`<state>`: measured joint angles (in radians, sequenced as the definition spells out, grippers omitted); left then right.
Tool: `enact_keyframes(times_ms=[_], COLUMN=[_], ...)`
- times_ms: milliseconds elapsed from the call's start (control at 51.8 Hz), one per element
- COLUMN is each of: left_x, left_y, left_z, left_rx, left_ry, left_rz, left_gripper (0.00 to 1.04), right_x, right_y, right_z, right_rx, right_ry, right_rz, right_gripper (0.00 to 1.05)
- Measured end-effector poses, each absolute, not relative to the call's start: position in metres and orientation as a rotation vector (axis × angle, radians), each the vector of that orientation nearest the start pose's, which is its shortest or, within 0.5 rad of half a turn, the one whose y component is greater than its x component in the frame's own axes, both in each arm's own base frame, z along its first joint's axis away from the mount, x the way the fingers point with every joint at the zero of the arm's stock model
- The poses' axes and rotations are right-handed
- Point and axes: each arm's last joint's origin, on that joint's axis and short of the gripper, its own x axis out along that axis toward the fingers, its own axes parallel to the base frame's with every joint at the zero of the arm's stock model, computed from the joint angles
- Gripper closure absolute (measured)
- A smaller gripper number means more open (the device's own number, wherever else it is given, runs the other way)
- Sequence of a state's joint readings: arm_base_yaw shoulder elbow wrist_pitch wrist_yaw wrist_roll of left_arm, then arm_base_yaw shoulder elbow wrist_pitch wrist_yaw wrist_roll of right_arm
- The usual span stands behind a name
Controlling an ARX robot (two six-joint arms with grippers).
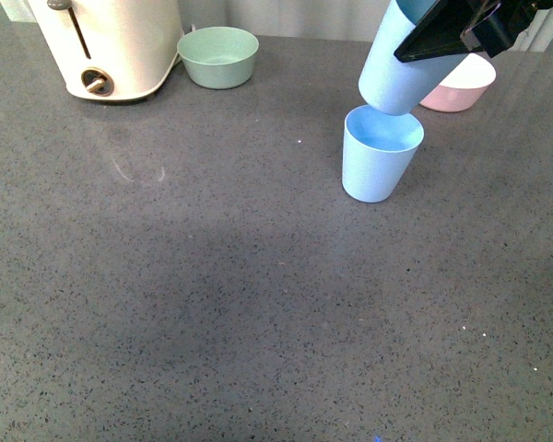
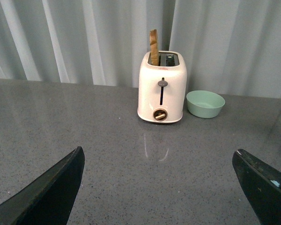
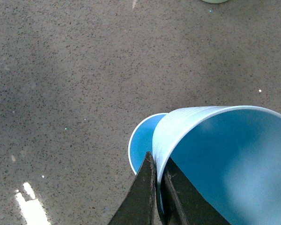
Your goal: Stack blue cups with both arms
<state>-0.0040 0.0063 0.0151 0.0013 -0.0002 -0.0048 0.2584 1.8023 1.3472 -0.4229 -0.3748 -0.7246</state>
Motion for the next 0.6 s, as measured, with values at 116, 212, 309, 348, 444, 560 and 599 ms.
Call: enact_keyframes(times_ms=[116,212,309,348,444,560,599], left_x=[0.097,0.097,0.097,0.097,0.097,0.097,0.097], left_y=[0.000,0.000,0.000,0.000,0.000,0.000,0.000], left_z=[0.168,0.168,0.168,0.168,0.168,0.168,0.168], left_rx=[-0.005,-0.005,-0.005,-0.005,-0.005,-0.005,-0.005], left_ry=[-0.010,-0.010,-0.010,-0.010,-0.010,-0.010,-0.010], left_rz=[-0.004,-0.004,-0.004,-0.004,-0.004,-0.004,-0.004], left_gripper=[0.09,0.09,0.09,0.09,0.09,0.09,0.09], right_x=[0.371,0.372,0.373,0.373,0.374,0.376,0.377], right_y=[0.112,0.113,0.113,0.113,0.114,0.115,0.116], right_z=[0.230,0.226,0.224,0.222,0.218,0.211,0.209], right_rx=[-0.611,-0.613,-0.614,-0.615,-0.614,-0.619,-0.620], right_ry=[0.649,0.661,0.670,0.674,0.685,0.707,0.712], right_rz=[0.888,0.892,0.890,0.889,0.891,0.889,0.889], right_gripper=[1.03,1.03,1.03,1.03,1.03,1.03,1.03])
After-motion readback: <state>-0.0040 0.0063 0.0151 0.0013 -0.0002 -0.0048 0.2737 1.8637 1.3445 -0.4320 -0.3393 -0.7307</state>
